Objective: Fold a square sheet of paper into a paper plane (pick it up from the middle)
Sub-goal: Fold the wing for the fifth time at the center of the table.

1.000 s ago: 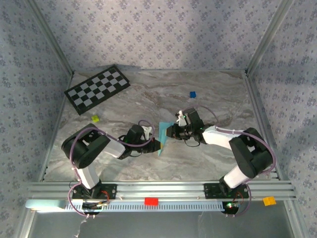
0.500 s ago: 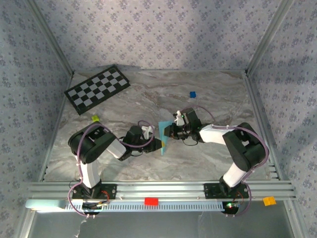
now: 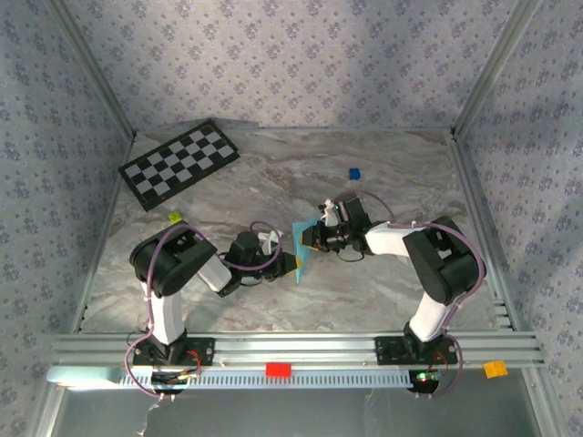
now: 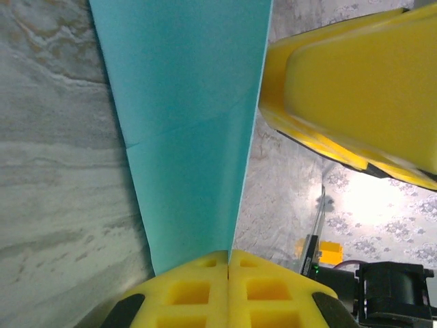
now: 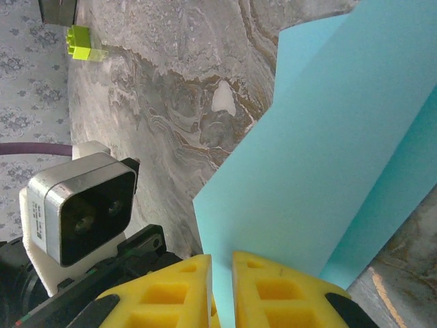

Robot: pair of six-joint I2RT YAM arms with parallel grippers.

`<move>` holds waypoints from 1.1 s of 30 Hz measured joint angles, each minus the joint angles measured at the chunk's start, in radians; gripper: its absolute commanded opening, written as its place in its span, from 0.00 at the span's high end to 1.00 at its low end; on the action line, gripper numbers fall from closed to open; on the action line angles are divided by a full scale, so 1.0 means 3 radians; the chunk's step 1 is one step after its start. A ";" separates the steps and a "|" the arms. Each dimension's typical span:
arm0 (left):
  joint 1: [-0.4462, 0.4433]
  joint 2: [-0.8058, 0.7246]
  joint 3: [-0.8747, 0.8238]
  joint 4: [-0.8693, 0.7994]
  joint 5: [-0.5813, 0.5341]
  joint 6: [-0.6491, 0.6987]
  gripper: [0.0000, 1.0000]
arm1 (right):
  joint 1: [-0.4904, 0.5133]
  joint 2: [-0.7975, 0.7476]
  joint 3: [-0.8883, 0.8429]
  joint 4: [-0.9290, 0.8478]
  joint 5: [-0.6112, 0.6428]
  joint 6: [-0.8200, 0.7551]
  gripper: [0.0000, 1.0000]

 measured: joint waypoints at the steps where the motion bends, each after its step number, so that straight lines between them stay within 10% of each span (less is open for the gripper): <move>1: 0.0003 0.0006 -0.0001 0.0011 0.0000 -0.0025 1.00 | -0.0006 0.0011 0.0010 0.0000 -0.0013 -0.0001 0.84; 33: 0.0057 -0.0003 0.0113 -0.0328 0.0037 -0.0233 1.00 | -0.0062 0.0225 0.0174 -0.0131 -0.0123 -0.0088 0.84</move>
